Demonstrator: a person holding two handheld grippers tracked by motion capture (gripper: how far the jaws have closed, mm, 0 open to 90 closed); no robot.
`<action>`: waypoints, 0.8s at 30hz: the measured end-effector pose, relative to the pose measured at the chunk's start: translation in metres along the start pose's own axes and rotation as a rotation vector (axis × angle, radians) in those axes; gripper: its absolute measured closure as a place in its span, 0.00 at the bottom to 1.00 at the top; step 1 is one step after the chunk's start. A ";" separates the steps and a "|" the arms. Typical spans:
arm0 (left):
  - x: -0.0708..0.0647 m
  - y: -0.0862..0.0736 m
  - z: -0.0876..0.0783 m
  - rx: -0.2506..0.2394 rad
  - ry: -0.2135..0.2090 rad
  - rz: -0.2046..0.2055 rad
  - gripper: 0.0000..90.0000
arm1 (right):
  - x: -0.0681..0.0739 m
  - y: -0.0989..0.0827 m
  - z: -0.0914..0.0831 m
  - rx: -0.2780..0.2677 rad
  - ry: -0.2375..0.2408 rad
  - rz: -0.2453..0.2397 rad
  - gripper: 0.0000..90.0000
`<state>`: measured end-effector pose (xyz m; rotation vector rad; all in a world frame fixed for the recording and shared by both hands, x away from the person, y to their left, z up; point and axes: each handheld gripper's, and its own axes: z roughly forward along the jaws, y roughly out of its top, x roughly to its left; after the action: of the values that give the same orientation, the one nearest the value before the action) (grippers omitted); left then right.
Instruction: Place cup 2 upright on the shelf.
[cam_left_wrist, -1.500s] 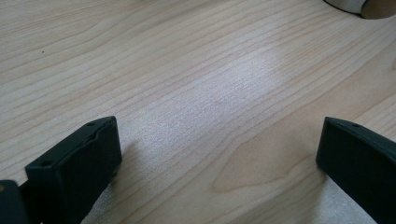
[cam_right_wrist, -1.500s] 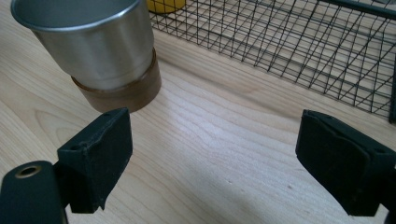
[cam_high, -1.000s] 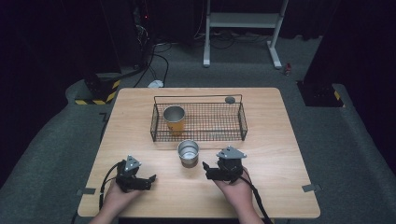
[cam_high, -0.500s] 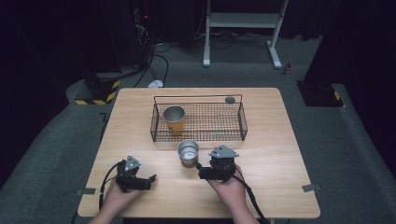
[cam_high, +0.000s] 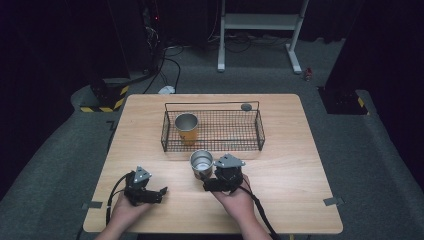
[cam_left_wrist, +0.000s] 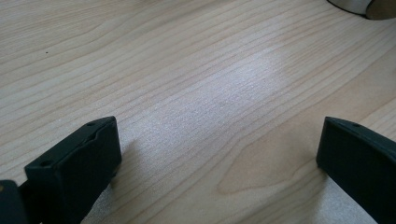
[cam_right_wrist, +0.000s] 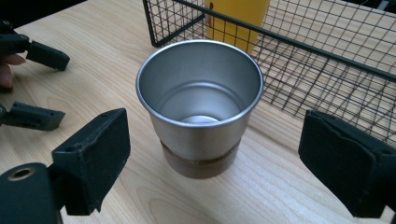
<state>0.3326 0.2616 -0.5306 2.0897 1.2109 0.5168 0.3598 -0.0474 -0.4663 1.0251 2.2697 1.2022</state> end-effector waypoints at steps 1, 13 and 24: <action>0.000 0.000 0.000 0.000 0.000 0.000 0.00 | 0.000 0.001 0.001 0.002 0.002 0.000 0.10; 0.000 0.000 0.000 -0.001 -0.004 -0.002 0.00 | 0.007 0.010 0.020 0.038 0.004 -0.017 0.10; 0.000 0.000 0.000 -0.001 -0.004 -0.006 0.00 | 0.010 0.014 0.037 0.070 -0.006 -0.010 0.10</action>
<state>0.3323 0.2612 -0.5308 2.0849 1.2145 0.5096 0.3816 -0.0139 -0.4760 1.0393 2.3244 1.1214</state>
